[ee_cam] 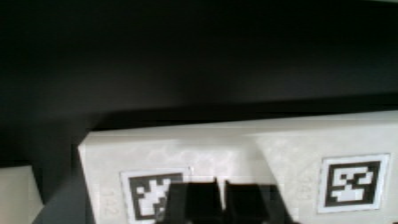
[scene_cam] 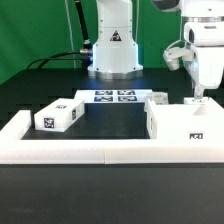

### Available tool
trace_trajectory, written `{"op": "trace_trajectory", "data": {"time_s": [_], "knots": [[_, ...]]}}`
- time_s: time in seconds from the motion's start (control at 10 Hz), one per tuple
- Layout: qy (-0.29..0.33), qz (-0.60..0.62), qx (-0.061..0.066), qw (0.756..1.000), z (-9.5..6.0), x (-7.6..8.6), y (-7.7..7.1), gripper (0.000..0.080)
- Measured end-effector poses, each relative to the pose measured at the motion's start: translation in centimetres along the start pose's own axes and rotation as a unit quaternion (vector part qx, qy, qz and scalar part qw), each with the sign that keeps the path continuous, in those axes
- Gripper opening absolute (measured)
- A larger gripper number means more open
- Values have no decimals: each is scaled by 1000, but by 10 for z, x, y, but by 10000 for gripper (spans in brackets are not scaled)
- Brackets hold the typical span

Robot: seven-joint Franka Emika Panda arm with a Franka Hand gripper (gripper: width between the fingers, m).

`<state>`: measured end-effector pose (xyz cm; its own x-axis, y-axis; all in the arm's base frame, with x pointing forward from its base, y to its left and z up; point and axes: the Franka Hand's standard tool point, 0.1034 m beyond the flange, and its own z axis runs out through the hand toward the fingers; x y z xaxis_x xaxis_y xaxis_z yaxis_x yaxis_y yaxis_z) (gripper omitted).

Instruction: Assemble cabinet

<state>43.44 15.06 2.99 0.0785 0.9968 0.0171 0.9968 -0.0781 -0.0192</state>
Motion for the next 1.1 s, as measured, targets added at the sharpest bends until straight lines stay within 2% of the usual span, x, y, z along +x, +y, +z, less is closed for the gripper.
{"op": "trace_trajectory", "data": {"time_s": [0.1, 0.3, 0.5, 0.6, 0.7, 0.8, 0.9, 1.0, 1.1], "knots": [[0, 0, 0, 1000, 0, 0, -1, 4], [-2, 1, 8, 1000, 5, -2, -13, 2], [-1, 1, 11, 1000, 6, 4, -22, 2], [4, -4, 7, 1000, 6, 9, -25, 84], [8, -6, 3, 1000, 6, 13, -25, 265], [9, -6, 2, 1000, 6, 13, -23, 401], [8, -4, 2, 1000, 5, 13, -19, 401], [9, -1, -1, 1000, 2, 13, -15, 603], [8, 17, -3, 1000, -1, 14, -14, 726]]}}
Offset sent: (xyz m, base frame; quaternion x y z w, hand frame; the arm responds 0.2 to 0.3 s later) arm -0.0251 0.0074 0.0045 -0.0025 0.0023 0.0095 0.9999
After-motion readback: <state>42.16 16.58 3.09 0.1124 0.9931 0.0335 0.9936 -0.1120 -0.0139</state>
